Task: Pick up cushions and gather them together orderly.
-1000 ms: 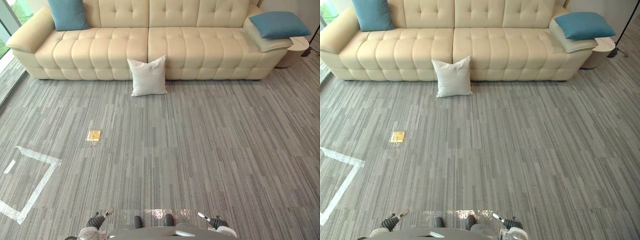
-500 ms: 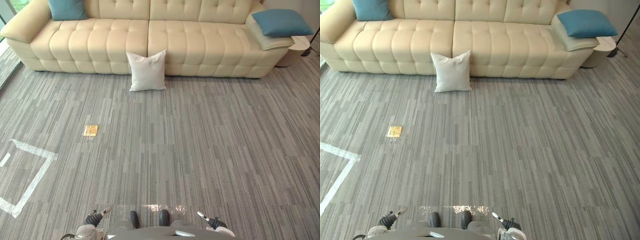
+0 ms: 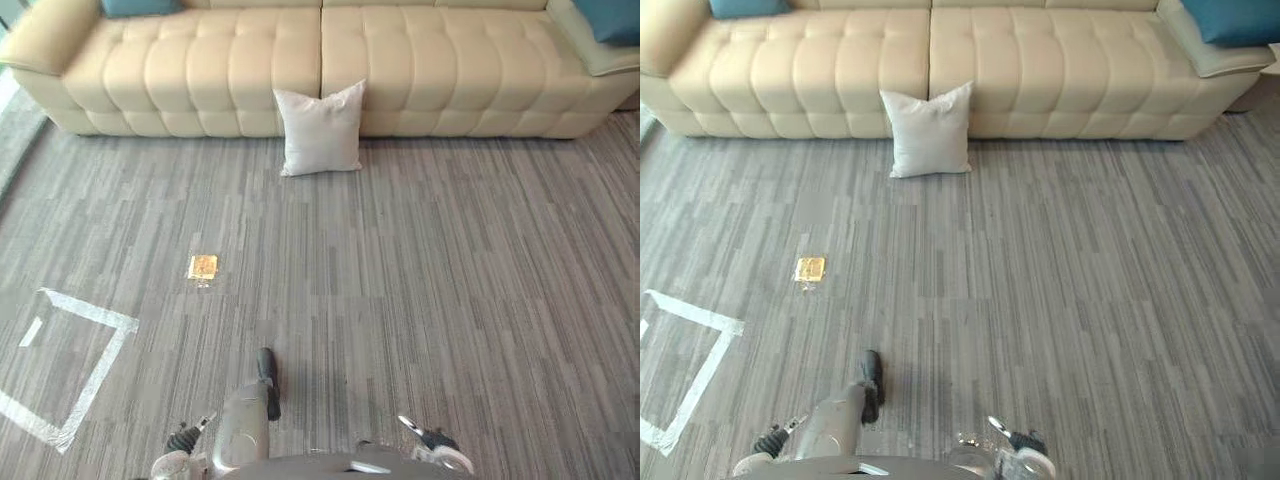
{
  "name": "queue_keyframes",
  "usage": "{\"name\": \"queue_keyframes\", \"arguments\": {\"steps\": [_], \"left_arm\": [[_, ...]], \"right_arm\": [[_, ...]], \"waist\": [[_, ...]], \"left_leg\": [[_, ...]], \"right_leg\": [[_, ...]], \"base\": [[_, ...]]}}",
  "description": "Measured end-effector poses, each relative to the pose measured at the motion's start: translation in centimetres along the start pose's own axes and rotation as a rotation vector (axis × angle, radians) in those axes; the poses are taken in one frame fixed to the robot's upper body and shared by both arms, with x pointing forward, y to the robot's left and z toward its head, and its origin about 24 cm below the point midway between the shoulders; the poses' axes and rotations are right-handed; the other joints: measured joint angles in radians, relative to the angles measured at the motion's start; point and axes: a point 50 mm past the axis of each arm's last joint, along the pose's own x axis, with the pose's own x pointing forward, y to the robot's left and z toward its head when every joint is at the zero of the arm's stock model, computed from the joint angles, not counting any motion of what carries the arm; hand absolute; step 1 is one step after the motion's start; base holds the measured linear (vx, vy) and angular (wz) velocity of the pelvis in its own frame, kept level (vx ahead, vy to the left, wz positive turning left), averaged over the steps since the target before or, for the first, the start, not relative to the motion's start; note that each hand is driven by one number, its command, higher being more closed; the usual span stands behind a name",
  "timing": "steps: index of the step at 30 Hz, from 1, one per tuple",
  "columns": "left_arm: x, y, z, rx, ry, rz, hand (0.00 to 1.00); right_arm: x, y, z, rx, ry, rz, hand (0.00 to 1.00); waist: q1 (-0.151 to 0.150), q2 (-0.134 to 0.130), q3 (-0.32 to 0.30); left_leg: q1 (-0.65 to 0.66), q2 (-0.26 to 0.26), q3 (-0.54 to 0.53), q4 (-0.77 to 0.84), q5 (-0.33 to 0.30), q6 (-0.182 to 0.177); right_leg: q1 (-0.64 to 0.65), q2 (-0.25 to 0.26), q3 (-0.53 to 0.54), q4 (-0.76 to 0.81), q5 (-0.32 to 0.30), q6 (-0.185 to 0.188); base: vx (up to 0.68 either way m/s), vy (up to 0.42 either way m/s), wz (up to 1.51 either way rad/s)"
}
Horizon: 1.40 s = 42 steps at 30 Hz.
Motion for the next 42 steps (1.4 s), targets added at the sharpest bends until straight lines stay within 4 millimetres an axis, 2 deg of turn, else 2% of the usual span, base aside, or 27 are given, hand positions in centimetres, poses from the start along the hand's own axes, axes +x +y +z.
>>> {"name": "queue_keyframes", "arguments": {"steps": [3,5,6,7,8,9,10,11,13,16,17,18,19,20,22,25,28,29,30,31,33,34,36,37,38,40,42], "left_arm": [[0.0,-0.7,0.6,-0.016,-0.025,-0.018,0.00],[0.1,-1.2,1.3,-0.021,-0.045,-0.030,0.00],[0.1,-1.8,1.7,-0.010,-0.055,-0.049,0.00],[0.1,-2.1,1.8,-0.005,-0.057,-0.056,0.00],[0.1,-2.6,1.9,0.007,-0.060,-0.071,0.00],[0.0,-3.1,1.9,0.020,-0.059,-0.085,0.00],[0.0,-3.2,1.9,0.020,-0.056,-0.086,0.00],[0.0,-3.6,1.8,0.027,-0.050,-0.093,0.00],[-0.2,-5.3,2.2,0.030,-0.055,-0.133,0.00],[-0.2,-5.5,2.2,-0.001,-0.055,-0.133,0.00],[-0.3,-5.5,2.7,-0.038,-0.071,-0.128,0.00],[-0.3,-5.7,2.8,-0.050,-0.076,-0.129,0.00],[-0.3,-5.6,3.1,-0.083,-0.089,-0.124,0.00],[-0.4,-5.5,3.5,-0.099,-0.107,-0.119,0.00],[-0.4,-5.5,3.9,-0.109,-0.126,-0.120,0.00],[-0.5,-5.4,4.2,-0.127,-0.145,-0.120,0.00],[-0.4,-5.1,3.9,-0.126,-0.140,-0.110,0.00],[-0.4,-5.0,3.8,-0.128,-0.139,-0.107,0.00],[-0.4,-5.0,3.8,-0.136,-0.140,-0.110,0.00],[-0.4,-4.8,3.8,-0.130,-0.141,-0.104,0.00],[0.0,-3.5,3.9,-0.105,-0.139,-0.077,0.00],[0.1,-2.8,4.0,-0.097,-0.139,-0.062,0.00],[0.2,-2.7,3.8,-0.080,-0.123,-0.060,0.00],[0.2,-2.7,3.4,-0.058,-0.108,-0.063,0.00],[0.3,-2.6,3.4,-0.049,-0.105,-0.063,0.00],[0.2,-2.5,2.7,-0.019,-0.086,-0.067,0.00],[0.1,-2.5,2.3,-0.020,-0.076,-0.066,0.00]], "right_arm": [[0.0,0.5,1.7,-0.017,-0.084,0.026,0.00],[0.0,0.6,2.4,0.004,-0.116,0.030,0.00],[0.0,0.6,3.0,0.015,-0.136,0.031,0.00],[0.0,0.6,3.1,0.015,-0.139,0.030,0.00],[0.0,0.3,3.2,0.011,-0.141,0.025,0.00],[0.1,0.0,2.7,0.004,-0.120,0.014,0.00],[0.1,-0.2,2.4,0.002,-0.110,0.010,0.00],[0.2,-0.6,2.5,-0.009,-0.107,0.002,0.00],[0.3,-1.7,2.8,-0.003,-0.110,-0.030,0.00],[0.3,-2.2,2.3,0.006,-0.089,-0.047,0.00],[0.1,-2.3,2.1,0.006,-0.090,-0.048,0.00],[0.1,-2.4,2.1,0.006,-0.094,-0.050,0.00],[0.0,-2.5,1.9,0.007,-0.092,-0.053,0.00],[0.0,-2.4,1.7,0.010,-0.086,-0.051,0.00],[-0.1,-2.4,1.3,0.016,-0.077,-0.052,0.00],[-0.2,-2.5,1.0,0.025,-0.069,-0.055,0.00],[-0.3,-2.2,0.5,0.036,-0.053,-0.050,0.00],[-0.3,-2.2,0.4,0.032,-0.048,-0.048,0.00],[-0.3,-1.9,0.1,0.012,-0.035,-0.037,0.00],[-0.4,-1.3,-0.2,0.008,-0.026,-0.021,0.00],[-0.7,0.4,-1.1,0.027,0.008,0.017,0.00],[-0.8,0.7,-1.5,0.030,0.021,0.023,0.00],[-0.6,0.9,-0.8,0.030,0.005,0.028,0.00],[-0.6,1.3,-0.5,0.022,-0.006,0.042,0.00],[-0.6,1.3,-0.3,0.018,-0.013,0.045,0.00],[-0.4,1.3,0.0,0.002,-0.021,0.048,0.00],[-0.4,1.3,0.2,-0.018,-0.030,0.056,0.00]], "waist": [[-0.027,0.039,0.022],[-0.037,0.043,0.024],[-0.052,0.046,0.027],[-0.056,0.048,0.028],[-0.065,0.047,0.030],[-0.073,0.032,0.038],[-0.084,0.036,0.043],[-0.088,0.038,0.044],[-0.091,0.088,0.066],[-0.095,0.101,0.064],[-0.096,0.108,0.065],[-0.095,0.116,0.065],[-0.084,0.121,0.065],[-0.074,0.115,0.065],[-0.063,0.103,0.063],[-0.028,0.106,0.059],[-0.011,0.096,0.057],[-0.004,0.101,0.053],[0.010,0.083,0.039],[0.008,0.075,0.020],[-0.010,0.010,-0.014],[-0.011,-0.016,-0.031],[-0.006,-0.017,-0.032],[-0.014,-0.013,-0.029],[-0.013,-0.009,-0.026],[-0.018,0.001,-0.018],[-0.025,0.005,-0.019]], "left_leg": [[0.222,0.020,-0.004,-0.168,0.009,-0.015],[0.298,0.042,-0.004,-0.224,0.014,-0.023],[0.345,0.058,-0.009,-0.271,0.017,-0.029],[0.358,0.062,-0.009,-0.283,0.018,-0.031],[0.392,0.066,-0.012,-0.315,0.020,-0.035],[0.452,0.060,-0.036,-0.344,0.021,-0.065],[0.482,0.067,-0.053,-0.351,0.017,-0.082],[0.505,0.081,-0.064,-0.352,0.025,-0.100],[0.533,0.118,-0.085,-0.316,0.112,-0.158],[0.508,0.155,-0.097,-0.172,0.176,-0.221],[0.391,0.204,-0.150,0.140,0.299,-0.268],[0.335,0.231,-0.150,0.273,0.297,-0.280],[0.235,0.292,-0.100,0.503,0.237,-0.272],[0.175,0.319,-0.044,0.570,0.187,-0.250],[0.100,0.329,0.024,0.569,0.134,-0.209],[-0.040,0.306,0.111,0.362,0.076,-0.160],[-0.094,0.191,0.070,-0.081,0.154,-0.167],[-0.104,0.170,0.036,-0.184,0.207,-0.168],[-0.101,0.148,0.015,-0.185,0.337,-0.134],[-0.104,0.130,0.012,-0.178,0.354,-0.099],[-0.115,0.089,0.024,-0.141,0.300,-0.059],[-0.113,0.085,0.046,-0.095,0.252,-0.035],[-0.059,0.084,0.061,-0.087,0.192,-0.019],[-0.002,0.083,0.074,-0.113,0.171,-0.019],[0.022,0.080,0.081,-0.124,0.166,-0.019],[0.147,0.070,0.087,-0.193,0.162,-0.018],[0.236,0.069,0.084,-0.251,0.162,-0.019]], "right_leg": [[-0.125,0.038,-0.192,-0.058,-0.101,-0.107],[-0.215,0.068,-0.247,-0.225,-0.108,-0.126],[-0.273,0.086,-0.257,-0.413,-0.046,-0.123],[-0.281,0.090,-0.255,-0.466,-0.023,-0.123],[-0.287,0.102,-0.249,-0.623,0.057,-0.117],[-0.276,0.102,-0.216,-0.802,0.193,-0.116],[-0.257,0.109,-0.198,-0.799,0.307,-0.127],[-0.252,0.118,-0.186,-0.764,0.355,-0.152],[-0.293,0.132,-0.189,-0.549,0.178,-0.177],[-0.262,0.147,-0.200,-0.487,0.095,-0.201],[-0.179,0.174,-0.202,-0.513,0.046,-0.207],[-0.141,0.189,-0.200,-0.536,0.032,-0.209],[-0.047,0.217,-0.199,-0.593,0.013,-0.230],[0.027,0.226,-0.192,-0.641,0.007,-0.229],[0.103,0.227,-0.185,-0.706,0.004,-0.223],[0.237,0.209,-0.166,-0.806,0.001,-0.189],[0.338,0.150,-0.149,-0.862,-0.041,-0.124],[0.365,0.140,-0.134,-0.880,-0.057,-0.103],[0.393,0.124,-0.104,-0.906,-0.074,-0.089],[0.398,0.109,-0.083,-0.913,-0.070,-0.094],[0.385,0.065,-0.049,-0.909,-0.021,-0.112],[0.366,0.049,-0.009,-0.851,0.011,-0.102],[0.288,0.046,0.039,-0.643,0.074,-0.080],[0.212,0.042,0.053,-0.457,0.097,-0.015],[0.187,0.038,0.048,-0.385,0.088,-0.002],[0.121,0.030,-0.028,-0.204,0.027,-0.032],[0.070,0.044,-0.101,-0.208,-0.043,-0.074]], "base": [[0.48,-0.008,0.01],[0.62,-0.110,0.19],[0.54,-0.121,0.31],[0.45,-0.146,0.44],[0.49,-0.182,0.49],[0.61,-0.242,0.58],[0.65,-0.266,0.47],[0.62,-0.274,0.17],[0.64,-0.311,-0.02],[0.48,-0.220,-0.09],[0.62,-0.232,-0.14],[0.75,-0.238,-0.24],[0.41,-0.086,-0.26],[0.47,-0.081,-0.23],[0.34,-0.002,-0.10],[0.44,0.108,-0.21],[0.44,0.203,-0.18],[0.52,0.325,-0.48],[0.53,0.329,-0.54],[0.55,0.331,-0.47],[0.62,0.327,-0.08],[0.66,0.325,-0.04],[0.55,0.253,-0.33],[0.42,0.182,-0.35],[0.39,0.155,-0.26],[0.27,0.061,-0.17],[0.27,-0.001,0.01]]}}
